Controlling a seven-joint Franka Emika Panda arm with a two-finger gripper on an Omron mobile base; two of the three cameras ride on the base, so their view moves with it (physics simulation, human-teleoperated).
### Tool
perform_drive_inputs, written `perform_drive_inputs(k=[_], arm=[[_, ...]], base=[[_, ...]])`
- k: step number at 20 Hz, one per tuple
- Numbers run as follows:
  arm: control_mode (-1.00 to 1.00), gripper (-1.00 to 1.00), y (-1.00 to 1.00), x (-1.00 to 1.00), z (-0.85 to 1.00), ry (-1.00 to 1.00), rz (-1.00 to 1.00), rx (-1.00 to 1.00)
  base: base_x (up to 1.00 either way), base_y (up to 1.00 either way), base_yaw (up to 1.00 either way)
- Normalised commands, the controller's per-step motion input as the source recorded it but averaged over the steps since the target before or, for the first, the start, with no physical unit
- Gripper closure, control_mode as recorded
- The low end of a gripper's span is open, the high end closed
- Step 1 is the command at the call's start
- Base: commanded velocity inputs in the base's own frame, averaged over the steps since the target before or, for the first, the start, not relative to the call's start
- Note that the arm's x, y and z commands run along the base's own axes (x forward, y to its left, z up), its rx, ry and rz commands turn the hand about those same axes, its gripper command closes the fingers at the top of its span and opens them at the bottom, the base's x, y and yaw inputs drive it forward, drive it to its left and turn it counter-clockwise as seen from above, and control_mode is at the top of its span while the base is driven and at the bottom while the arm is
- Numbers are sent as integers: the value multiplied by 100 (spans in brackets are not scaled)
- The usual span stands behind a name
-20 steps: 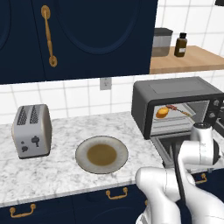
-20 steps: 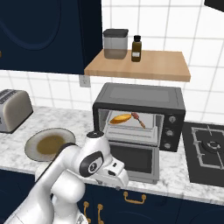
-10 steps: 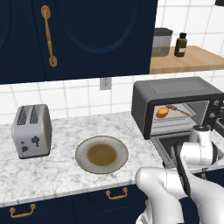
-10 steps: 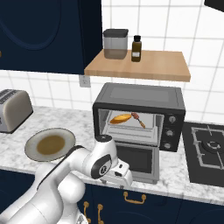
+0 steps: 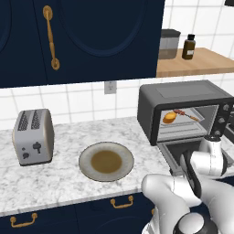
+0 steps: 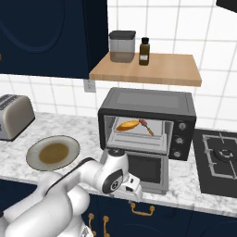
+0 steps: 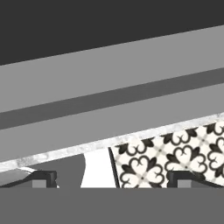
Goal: Pick up the kebab skewer and baguette bread, and place them inside the toaster oven. Close the toaster oven door and start by setting the timer.
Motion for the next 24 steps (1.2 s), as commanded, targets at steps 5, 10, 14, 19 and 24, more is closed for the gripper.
perform_drive_inputs(k=[5,10,14,19,24], arm=[[-100,-100,-4,35,-6,0,3,3],[-100,-100,0,47,2,0,2,3],[-100,-100,0,47,3,-9,0,3],[-100,-100,2,67,19,-17,0,0],[-100,-100,3,90,29,-21,0,0]], base=[[0,0,0],[0,0,0],[0,0,0],[0,0,0],[0,0,0]])
